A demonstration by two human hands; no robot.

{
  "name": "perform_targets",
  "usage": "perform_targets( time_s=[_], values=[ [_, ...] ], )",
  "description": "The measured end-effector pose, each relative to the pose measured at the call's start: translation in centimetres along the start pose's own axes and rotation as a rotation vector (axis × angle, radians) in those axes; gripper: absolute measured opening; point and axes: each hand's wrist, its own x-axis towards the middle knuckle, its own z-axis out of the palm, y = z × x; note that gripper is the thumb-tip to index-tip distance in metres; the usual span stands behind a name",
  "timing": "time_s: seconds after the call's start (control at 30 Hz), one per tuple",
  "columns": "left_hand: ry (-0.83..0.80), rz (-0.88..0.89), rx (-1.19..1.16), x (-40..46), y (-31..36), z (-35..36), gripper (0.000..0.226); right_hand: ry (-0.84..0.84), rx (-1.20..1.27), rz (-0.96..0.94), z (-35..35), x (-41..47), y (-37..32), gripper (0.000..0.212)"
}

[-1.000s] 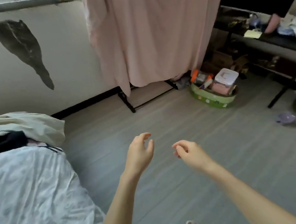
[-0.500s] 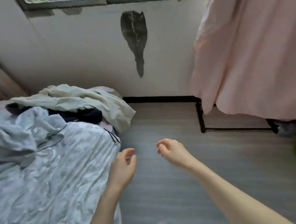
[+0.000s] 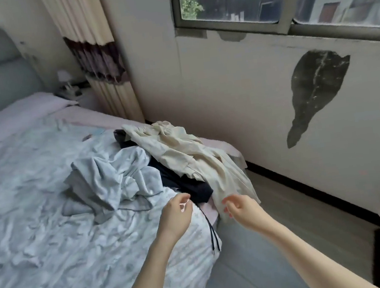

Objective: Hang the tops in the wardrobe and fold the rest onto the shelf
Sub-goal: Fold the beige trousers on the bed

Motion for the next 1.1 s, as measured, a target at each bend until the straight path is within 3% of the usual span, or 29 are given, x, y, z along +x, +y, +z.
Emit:
perform_targets(
  time_s=[0.23,0.47,0.5,0.77,0.87,0.93,1.03,1.1],
  values=[
    [0.096,-0.133,-0.020,12.8,-2.3,-1.5,0.024,-0.117,-0.042,-0.087,0.0,16.6,-2.1,0.032],
    [0.123,-0.361,-0.044,33.2,-4.0,-1.7,0.034,-0.122,-0.175,-0.048,1.2,40.2,-2.5,0.036],
    [0.144,-0.405,-0.010,38.6,-5.5,-2.2,0.037,-0.139,-0.205,-0.044,2.4,46.5,-2.9,0.036],
    [0.391,-0.513,0.421,57.8,-12.8,-8.7,0.064,-0.130,-0.291,-0.115,8.4,69.2,-4.5,0.054],
    [0.422,-0.652,0.333,64.1,-16.5,-10.0,0.087,-0.185,-0.236,-0.081,11.8,76.2,-5.2,0.074],
    [0.458,-0.718,0.101,66.9,-18.6,-9.8,0.098,-0.229,-0.063,0.022,13.7,79.1,-5.6,0.090],
    [0.474,-0.733,-0.005,69.4,-20.0,-8.4,0.076,-0.304,0.139,0.279,15.5,81.5,-5.2,0.095],
    [0.539,-0.678,-0.010,69.6,-20.4,-7.4,0.048,-0.367,0.077,0.340,15.9,81.3,-4.5,0.056]
  ],
)
